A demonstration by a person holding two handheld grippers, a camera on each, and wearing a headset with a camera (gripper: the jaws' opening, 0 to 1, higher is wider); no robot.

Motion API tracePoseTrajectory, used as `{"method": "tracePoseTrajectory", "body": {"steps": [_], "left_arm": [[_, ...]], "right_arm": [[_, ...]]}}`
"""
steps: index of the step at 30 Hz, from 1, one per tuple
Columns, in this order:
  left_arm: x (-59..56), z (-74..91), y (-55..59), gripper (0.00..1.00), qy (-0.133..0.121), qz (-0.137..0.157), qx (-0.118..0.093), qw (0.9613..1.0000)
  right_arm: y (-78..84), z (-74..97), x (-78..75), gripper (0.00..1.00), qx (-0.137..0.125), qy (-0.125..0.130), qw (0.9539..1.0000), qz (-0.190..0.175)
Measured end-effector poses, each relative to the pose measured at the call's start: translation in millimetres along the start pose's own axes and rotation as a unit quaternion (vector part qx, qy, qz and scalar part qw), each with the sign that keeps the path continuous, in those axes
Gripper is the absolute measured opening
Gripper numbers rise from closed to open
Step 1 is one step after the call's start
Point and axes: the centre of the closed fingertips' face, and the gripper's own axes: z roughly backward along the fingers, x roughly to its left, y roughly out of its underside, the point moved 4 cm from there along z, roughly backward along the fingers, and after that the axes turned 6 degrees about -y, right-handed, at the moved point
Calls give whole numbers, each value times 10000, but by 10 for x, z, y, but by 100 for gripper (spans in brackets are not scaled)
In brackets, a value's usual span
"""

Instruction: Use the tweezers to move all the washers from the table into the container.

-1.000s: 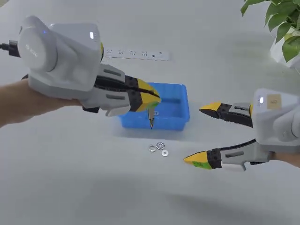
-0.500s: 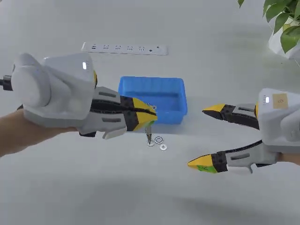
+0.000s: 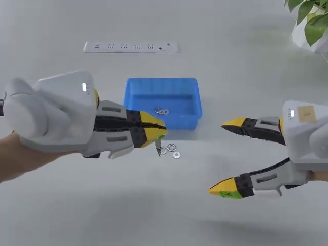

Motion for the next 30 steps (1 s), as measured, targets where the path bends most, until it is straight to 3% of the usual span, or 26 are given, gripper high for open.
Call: {"method": "tracePoseTrajectory", "body": {"steps": [2,18,30], "left_arm": [[-3,-16,5,5,11,-97,-9,10000],[47,-178,101,5,90,22,65,9999],[84,-242,172,5,162,204,127,9996]], "right_arm": [[6,-7,2,82,2,-8,10000,-7],[165,-55,90,81,95,-284,9993,-209],[148,-104,60,79,59,-300,9992,-263]]}}
